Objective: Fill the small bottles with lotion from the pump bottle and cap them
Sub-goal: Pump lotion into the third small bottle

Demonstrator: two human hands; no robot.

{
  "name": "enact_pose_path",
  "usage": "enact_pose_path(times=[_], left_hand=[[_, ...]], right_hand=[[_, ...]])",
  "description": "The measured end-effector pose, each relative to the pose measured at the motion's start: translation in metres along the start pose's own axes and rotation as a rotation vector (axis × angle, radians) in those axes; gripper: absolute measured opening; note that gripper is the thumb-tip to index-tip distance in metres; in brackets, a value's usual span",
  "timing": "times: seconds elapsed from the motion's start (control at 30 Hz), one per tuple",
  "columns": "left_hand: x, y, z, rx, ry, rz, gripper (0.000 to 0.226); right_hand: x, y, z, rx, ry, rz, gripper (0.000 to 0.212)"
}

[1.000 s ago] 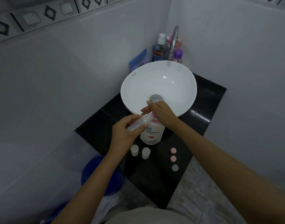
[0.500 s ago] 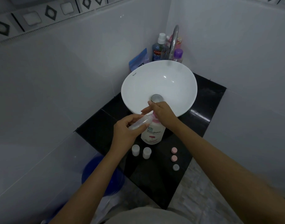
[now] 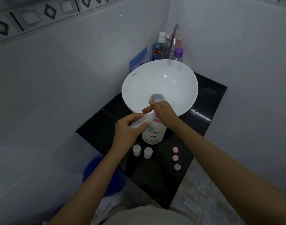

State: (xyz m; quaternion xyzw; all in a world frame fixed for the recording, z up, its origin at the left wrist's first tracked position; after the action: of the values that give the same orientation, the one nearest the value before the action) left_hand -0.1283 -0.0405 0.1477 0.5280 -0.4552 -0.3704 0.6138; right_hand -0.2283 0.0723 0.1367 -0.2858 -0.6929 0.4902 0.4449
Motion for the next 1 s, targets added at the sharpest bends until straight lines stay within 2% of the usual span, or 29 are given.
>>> enact_pose_path(times=[0.17, 0.33, 0.5, 0.7, 0.83, 1.0], left_hand=[[0.003, 0.009, 0.0, -0.015, 0.014, -0.041, 0.03], [0.003, 0.011, 0.0, -0.02, 0.012, -0.052, 0.029], [0.001, 0.001, -0.001, 0.028, -0.002, -0.033, 0.028], [0.004, 0.011, 0.0, 0.01, 0.024, -0.054, 0.028], [0.004, 0.01, 0.002, 0.014, 0.024, -0.056, 0.028], [0.0, -0.001, -0.001, 0.049, 0.01, -0.041, 0.028]], right_hand=[[0.003, -0.013, 0.001, 0.002, -0.069, -0.023, 0.042], [0.007, -0.013, -0.001, 0.033, 0.019, 0.046, 0.043], [0.0, 0.004, 0.0, -0.013, 0.012, 0.058, 0.042], [0.004, -0.015, 0.0, 0.019, -0.063, 0.025, 0.046], [0.006, -0.013, 0.001, 0.024, 0.01, 0.023, 0.044], [0.0, 0.0, -0.001, -0.014, 0.008, 0.019, 0.043]])
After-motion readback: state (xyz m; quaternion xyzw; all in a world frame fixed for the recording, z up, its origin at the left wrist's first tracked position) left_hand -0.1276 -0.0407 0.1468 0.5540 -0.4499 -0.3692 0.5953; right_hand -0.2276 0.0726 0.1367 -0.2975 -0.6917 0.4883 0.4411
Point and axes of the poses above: each hand's wrist, its own z-axis towards the middle knuckle, its own x-axis out of the back of the hand, y = z × x, the point moved 9 cm from there along z, towards the middle knuckle, and after that the axes turned 2 degrees about y, right-handed, at the moved point
